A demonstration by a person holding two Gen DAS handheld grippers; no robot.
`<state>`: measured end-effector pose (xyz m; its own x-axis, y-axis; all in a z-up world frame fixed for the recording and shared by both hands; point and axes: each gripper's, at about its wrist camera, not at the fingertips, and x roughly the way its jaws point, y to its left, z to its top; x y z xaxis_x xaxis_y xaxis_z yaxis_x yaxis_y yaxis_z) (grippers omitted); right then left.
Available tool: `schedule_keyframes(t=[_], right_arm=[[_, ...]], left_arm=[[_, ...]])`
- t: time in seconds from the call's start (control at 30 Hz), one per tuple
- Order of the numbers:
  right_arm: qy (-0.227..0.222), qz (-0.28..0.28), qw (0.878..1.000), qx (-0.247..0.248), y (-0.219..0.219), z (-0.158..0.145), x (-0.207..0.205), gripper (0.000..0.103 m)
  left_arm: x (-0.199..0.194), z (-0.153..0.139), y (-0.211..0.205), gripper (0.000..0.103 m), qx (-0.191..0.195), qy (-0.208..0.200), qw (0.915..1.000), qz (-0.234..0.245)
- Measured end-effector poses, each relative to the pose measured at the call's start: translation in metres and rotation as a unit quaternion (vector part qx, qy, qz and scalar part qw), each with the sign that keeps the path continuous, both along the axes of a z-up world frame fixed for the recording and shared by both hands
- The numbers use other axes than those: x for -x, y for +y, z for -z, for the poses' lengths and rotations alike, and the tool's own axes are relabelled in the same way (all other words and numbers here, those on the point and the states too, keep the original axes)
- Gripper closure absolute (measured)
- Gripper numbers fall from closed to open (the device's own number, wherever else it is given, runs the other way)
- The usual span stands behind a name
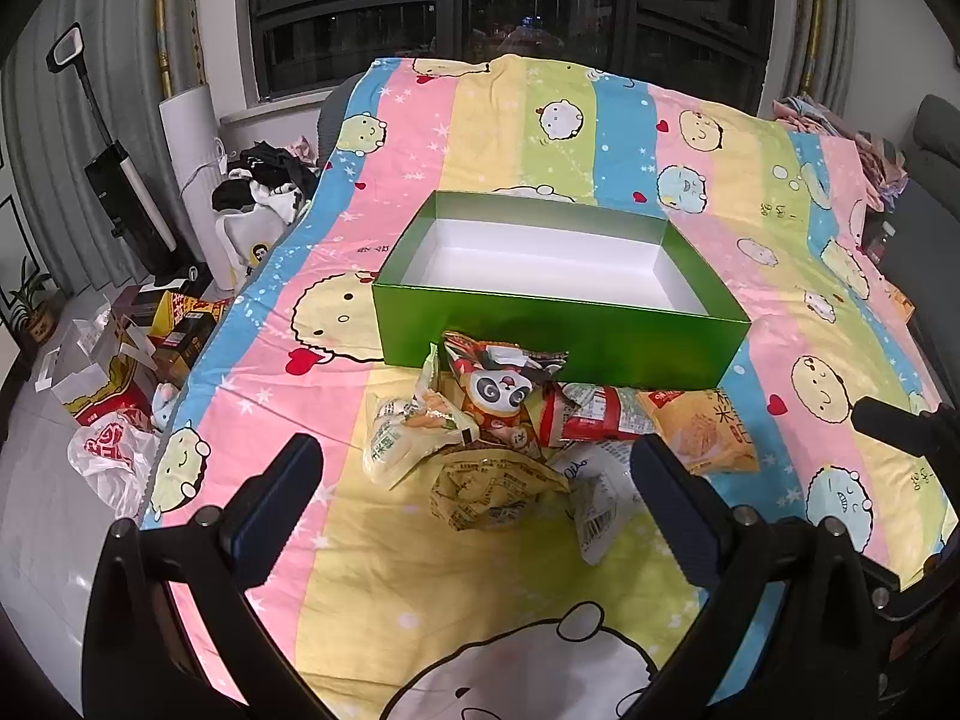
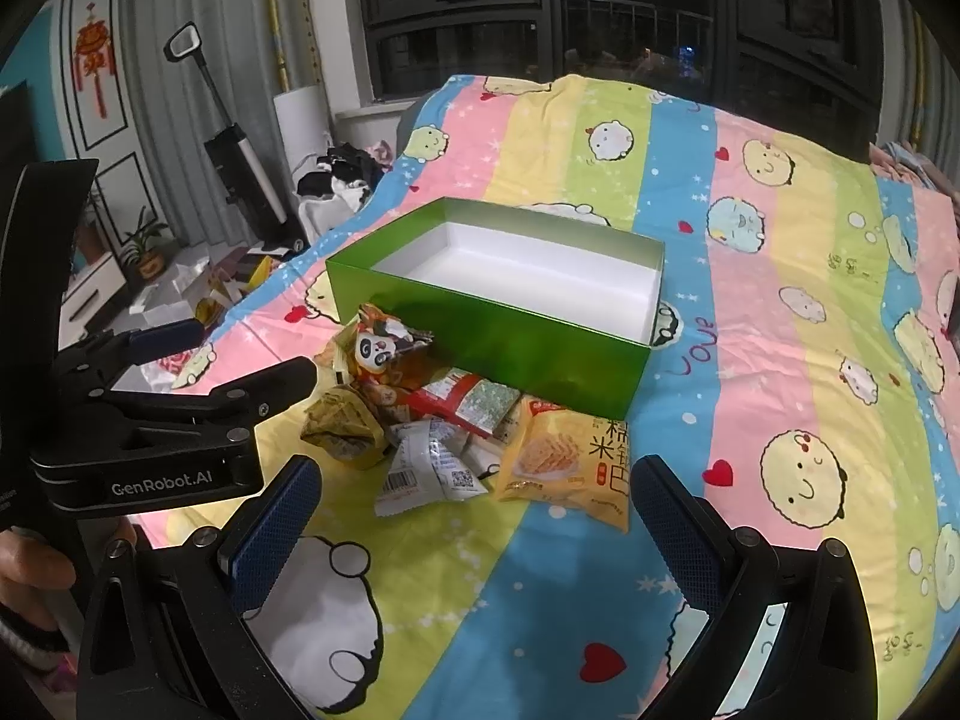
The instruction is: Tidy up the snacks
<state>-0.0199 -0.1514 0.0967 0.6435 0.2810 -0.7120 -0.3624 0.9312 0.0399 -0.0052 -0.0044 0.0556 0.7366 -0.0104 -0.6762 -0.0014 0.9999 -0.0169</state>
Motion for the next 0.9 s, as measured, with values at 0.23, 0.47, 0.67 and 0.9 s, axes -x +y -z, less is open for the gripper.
schedule_keyframes(t=[0.23, 0.47, 0.67, 0.9], right_arm=[[0.000, -0.001, 1.000, 0.000, -0.001, 0.001, 0.000, 0.001], [0.019, -0.010, 1.000, -0.019, -0.001, 0.011, 0.001, 0.001], [0.057, -0.028, 0.996, -0.059, -0.004, 0.038, 0.001, 0.001], [0.107, -0.042, 0.988, -0.106, -0.002, 0.070, -0.003, 0.008]], left_arm=[[-0.001, 0.000, -0.001, 0.000, 0.000, 0.003, 1.0000, 0.003], [0.000, 0.007, 0.005, 0.000, 0.087, 0.019, 0.9946, 0.053], [-0.001, 0.033, 0.007, 0.002, 0.153, 0.050, 0.9825, 0.093], [-0.005, 0.063, 0.011, 0.009, 0.225, 0.086, 0.9645, 0.108]])
